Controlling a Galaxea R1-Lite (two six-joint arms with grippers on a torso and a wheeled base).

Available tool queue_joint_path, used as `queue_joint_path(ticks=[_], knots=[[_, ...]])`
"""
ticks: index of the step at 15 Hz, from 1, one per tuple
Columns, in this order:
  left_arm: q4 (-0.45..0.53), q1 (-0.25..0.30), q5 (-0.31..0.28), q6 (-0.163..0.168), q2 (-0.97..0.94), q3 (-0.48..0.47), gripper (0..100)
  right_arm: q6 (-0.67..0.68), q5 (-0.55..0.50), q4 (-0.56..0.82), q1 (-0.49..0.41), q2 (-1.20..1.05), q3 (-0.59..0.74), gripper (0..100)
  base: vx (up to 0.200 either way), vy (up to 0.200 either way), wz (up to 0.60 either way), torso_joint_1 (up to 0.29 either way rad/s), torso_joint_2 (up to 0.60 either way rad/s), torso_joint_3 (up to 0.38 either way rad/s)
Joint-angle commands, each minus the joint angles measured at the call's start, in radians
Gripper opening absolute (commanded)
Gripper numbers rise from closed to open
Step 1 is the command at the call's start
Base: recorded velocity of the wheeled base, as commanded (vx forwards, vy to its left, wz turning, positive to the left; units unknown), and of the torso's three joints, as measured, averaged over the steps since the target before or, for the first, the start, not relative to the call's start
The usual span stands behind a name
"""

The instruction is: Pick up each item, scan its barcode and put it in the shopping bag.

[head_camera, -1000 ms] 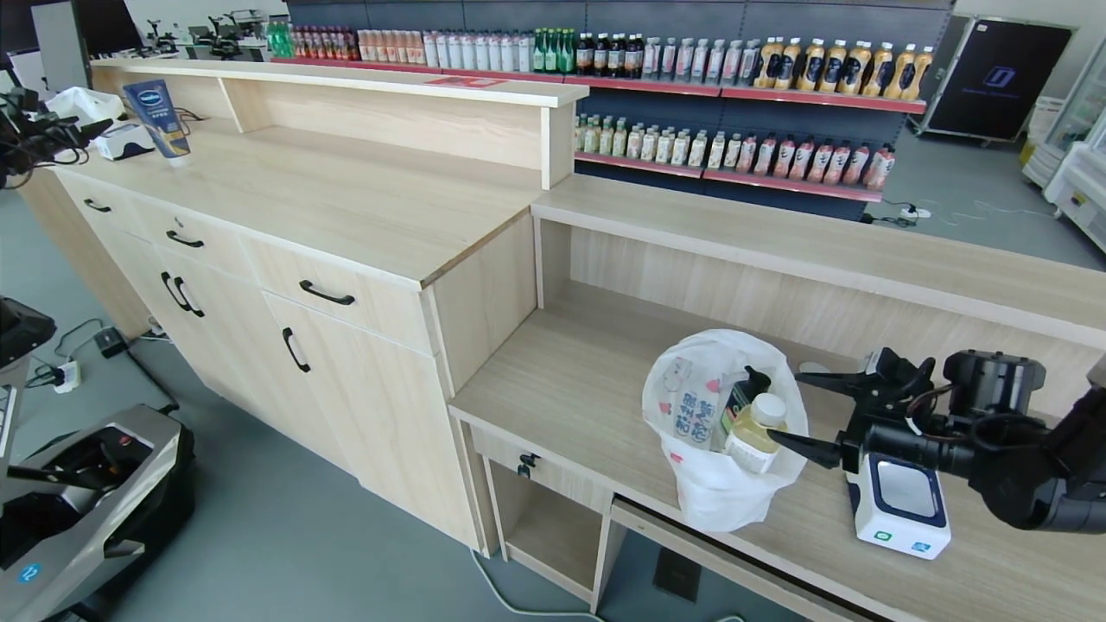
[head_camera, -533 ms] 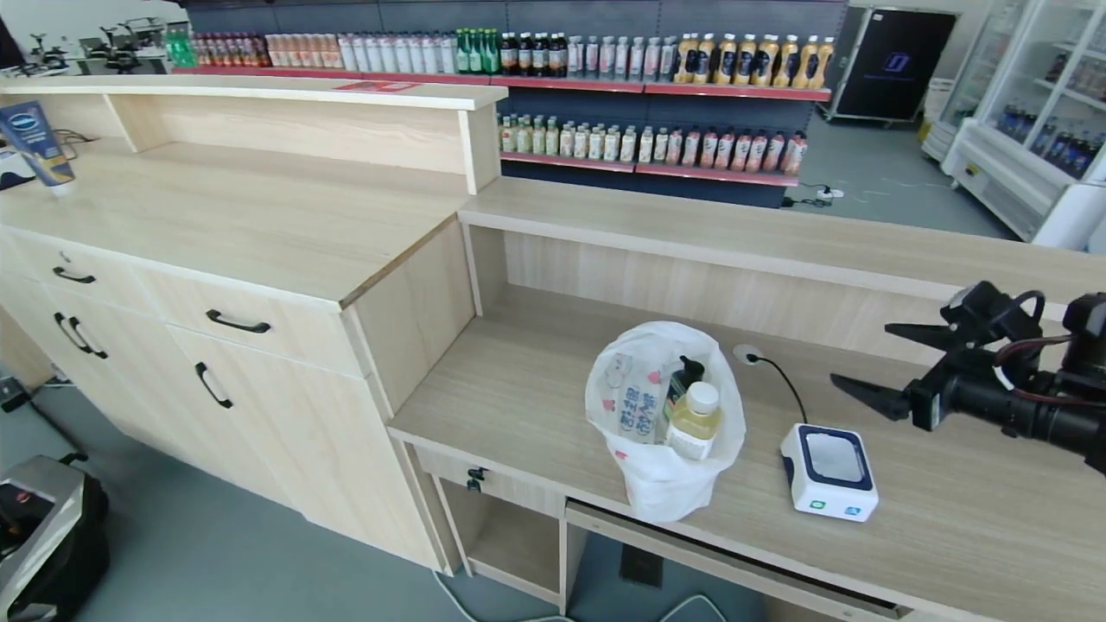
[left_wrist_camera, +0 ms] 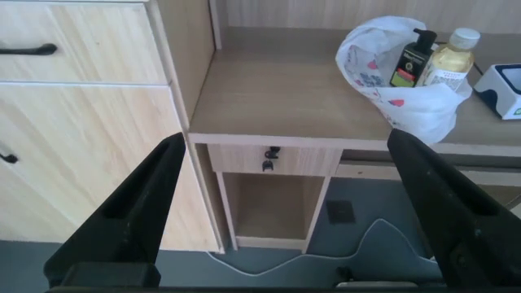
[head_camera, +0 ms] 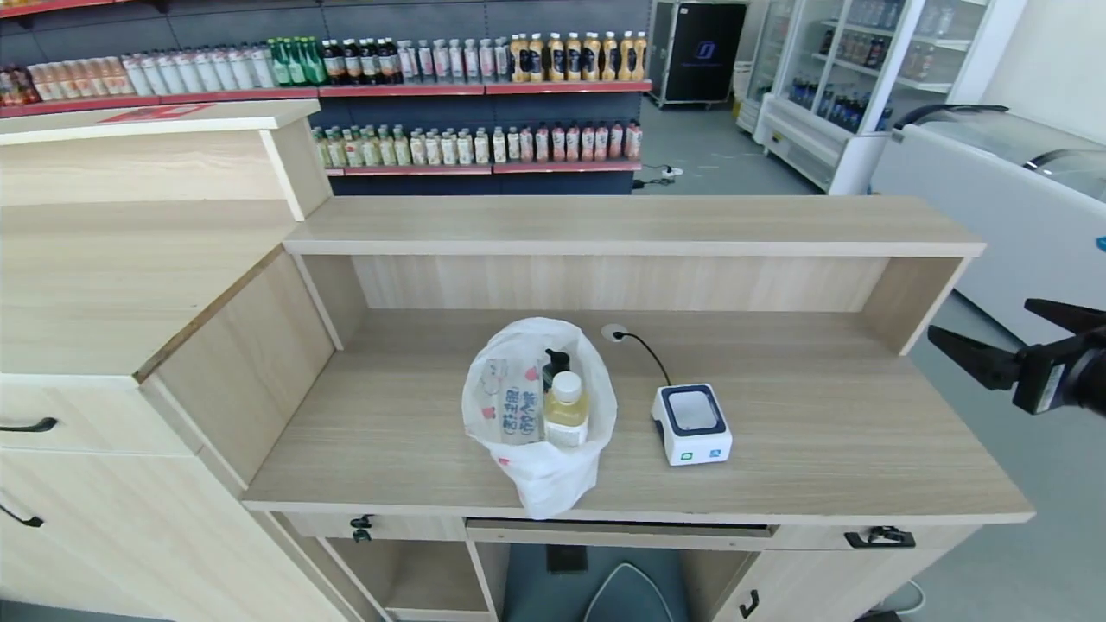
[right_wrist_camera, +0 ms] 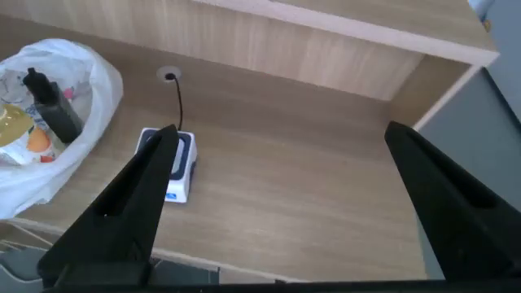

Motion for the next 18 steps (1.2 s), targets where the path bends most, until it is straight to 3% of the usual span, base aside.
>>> queue_joint_path(ticks=[1,5,7,12,15,18], knots=[[0.000,0.000,0.000,0.000,0.000,0.000,100,0.113,-0.023,0.016,0.018,-0.193,0.143,100,0.000,0.000,0.00,0.000,0.00,0.000],[0.000,0.000,0.000,0.000,0.000,0.000,100,0.205,-0.108,0.033,0.116,-0.517,0.471,100,0.000,0.000,0.00,0.000,0.00,0.000],[0.000,0.000,0.000,0.000,0.000,0.000,100,0.218,-0.121,0.312,0.127,-0.734,0.471,100,0.000,0.000,0.00,0.000,0.00,0.000],[0.000,0.000,0.000,0.000,0.000,0.000,100,0.227,-0.149,0.685,0.130,-1.147,0.471,100,0.000,0.000,0.00,0.000,0.00,0.000],[0.000,0.000,0.000,0.000,0.000,0.000,100,0.293,-0.206,0.739,0.185,-1.276,0.471,100,0.000,0.000,0.00,0.000,0.00,0.000],[0.000,0.000,0.000,0.000,0.000,0.000,100,0.299,-0.212,0.739,0.168,-1.319,0.471,100,0.000,0.000,0.00,0.000,0.00,0.000]])
